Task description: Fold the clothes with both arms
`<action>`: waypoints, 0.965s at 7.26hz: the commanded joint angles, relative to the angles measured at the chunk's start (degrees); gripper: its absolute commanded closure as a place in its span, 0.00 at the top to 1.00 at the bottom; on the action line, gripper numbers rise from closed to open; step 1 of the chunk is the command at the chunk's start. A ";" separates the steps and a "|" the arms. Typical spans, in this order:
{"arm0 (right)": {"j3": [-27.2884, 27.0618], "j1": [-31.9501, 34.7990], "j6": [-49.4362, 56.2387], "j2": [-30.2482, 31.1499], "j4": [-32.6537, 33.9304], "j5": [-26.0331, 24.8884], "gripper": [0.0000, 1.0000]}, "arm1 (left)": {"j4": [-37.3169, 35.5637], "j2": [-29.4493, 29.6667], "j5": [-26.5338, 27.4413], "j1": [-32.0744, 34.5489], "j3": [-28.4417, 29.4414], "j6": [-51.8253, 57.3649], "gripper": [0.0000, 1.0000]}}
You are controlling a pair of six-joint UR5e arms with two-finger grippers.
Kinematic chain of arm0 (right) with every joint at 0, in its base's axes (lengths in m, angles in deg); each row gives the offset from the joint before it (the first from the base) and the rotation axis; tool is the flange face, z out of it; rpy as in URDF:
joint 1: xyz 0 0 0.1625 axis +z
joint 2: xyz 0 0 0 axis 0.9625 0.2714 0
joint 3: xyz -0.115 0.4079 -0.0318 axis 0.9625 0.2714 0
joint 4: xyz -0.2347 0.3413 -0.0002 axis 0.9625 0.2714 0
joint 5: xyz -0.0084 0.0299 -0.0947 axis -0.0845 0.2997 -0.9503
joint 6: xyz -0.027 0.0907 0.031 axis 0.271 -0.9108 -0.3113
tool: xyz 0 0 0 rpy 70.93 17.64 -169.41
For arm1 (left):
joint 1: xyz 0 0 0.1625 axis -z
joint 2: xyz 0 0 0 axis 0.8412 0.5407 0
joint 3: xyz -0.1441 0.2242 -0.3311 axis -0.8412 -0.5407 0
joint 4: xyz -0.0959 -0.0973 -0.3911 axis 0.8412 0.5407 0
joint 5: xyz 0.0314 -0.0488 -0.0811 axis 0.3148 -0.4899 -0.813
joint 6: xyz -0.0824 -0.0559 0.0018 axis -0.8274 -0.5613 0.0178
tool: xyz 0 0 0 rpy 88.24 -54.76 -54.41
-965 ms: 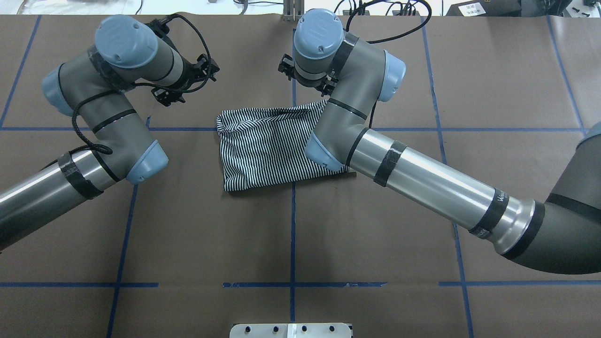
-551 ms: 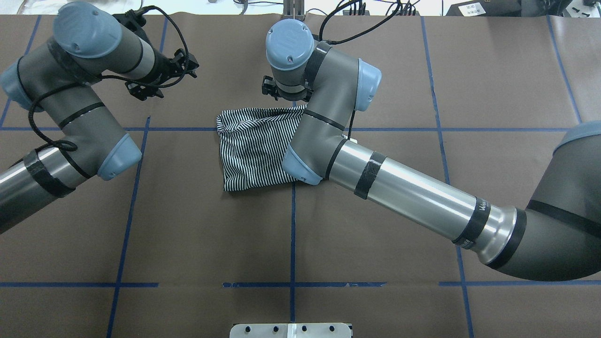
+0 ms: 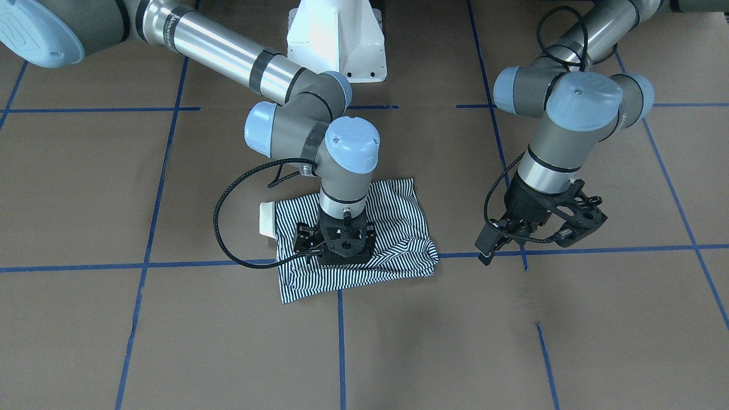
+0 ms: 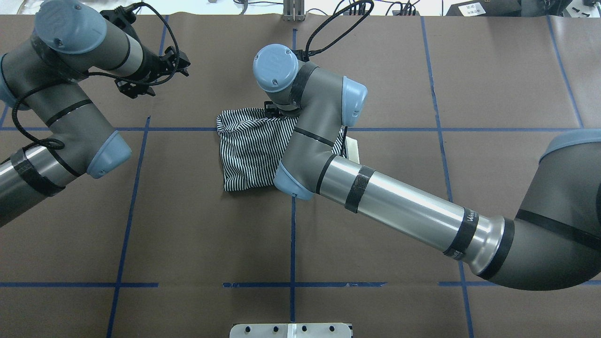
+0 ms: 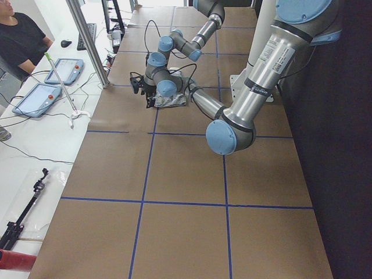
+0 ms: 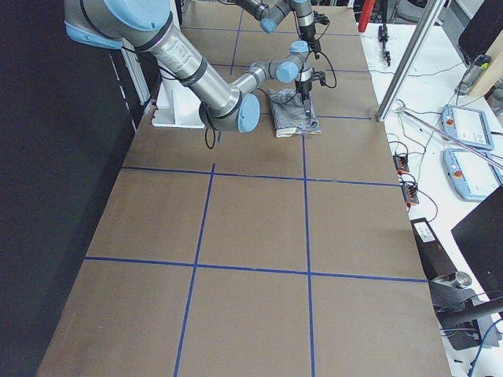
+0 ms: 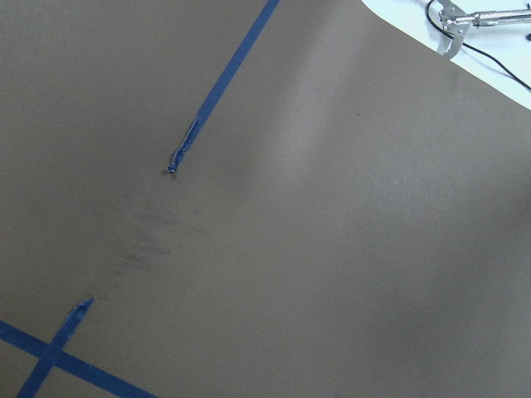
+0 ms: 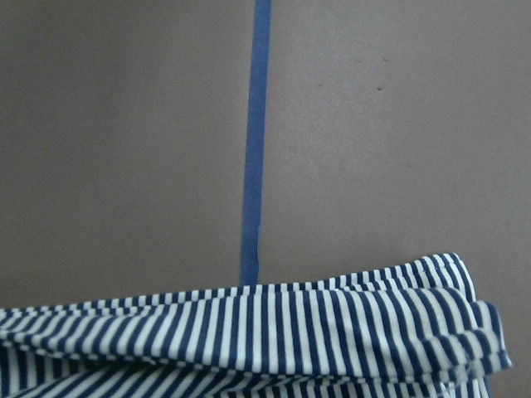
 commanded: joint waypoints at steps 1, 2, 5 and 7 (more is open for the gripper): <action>2.24 -0.32 2.53 0.23 -0.19 -2.85 1.00 | 0.00 -0.02 -0.07 0.36 0.13 0.12 1.00; 2.86 0.29 3.94 0.32 -0.19 -4.25 1.00 | 0.00 -0.02 -0.07 0.36 0.13 0.12 1.00; 5.85 6.52 7.74 0.67 -3.68 -6.11 1.00 | 0.35 -0.11 0.02 0.62 0.39 0.03 1.00; 6.12 8.99 9.83 0.84 -4.59 -5.33 1.00 | 0.44 -0.11 0.02 0.97 0.39 0.21 1.00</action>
